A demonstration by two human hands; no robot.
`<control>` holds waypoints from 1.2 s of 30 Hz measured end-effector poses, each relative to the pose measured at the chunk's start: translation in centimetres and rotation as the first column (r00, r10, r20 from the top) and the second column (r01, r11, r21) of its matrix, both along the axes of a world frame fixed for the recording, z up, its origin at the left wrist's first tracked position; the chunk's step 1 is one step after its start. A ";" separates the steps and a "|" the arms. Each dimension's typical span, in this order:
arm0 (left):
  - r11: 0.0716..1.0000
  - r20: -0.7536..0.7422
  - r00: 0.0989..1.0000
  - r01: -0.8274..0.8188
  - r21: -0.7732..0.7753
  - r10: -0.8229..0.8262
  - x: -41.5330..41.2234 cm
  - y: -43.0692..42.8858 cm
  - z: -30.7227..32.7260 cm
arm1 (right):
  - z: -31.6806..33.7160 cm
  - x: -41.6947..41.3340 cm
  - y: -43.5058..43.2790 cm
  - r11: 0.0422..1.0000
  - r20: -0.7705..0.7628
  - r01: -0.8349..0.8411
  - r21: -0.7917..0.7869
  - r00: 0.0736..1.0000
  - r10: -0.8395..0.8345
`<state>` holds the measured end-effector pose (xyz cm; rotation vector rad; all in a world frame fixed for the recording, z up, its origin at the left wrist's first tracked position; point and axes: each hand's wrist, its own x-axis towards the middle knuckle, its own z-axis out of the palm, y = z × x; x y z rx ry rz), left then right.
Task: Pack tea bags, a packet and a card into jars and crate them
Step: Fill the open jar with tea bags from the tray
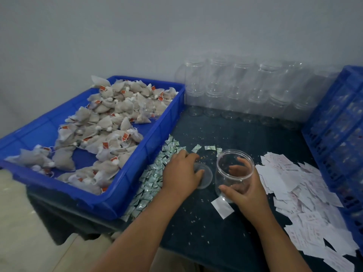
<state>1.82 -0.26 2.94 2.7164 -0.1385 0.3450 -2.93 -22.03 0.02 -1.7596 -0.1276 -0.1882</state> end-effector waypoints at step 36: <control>0.963 -0.289 0.920 -0.267 0.033 0.265 7.3 20.2 8.2 | 0.9 -0.6 1.1 0.998 -0.004 -0.020 -0.059 1.000 0.020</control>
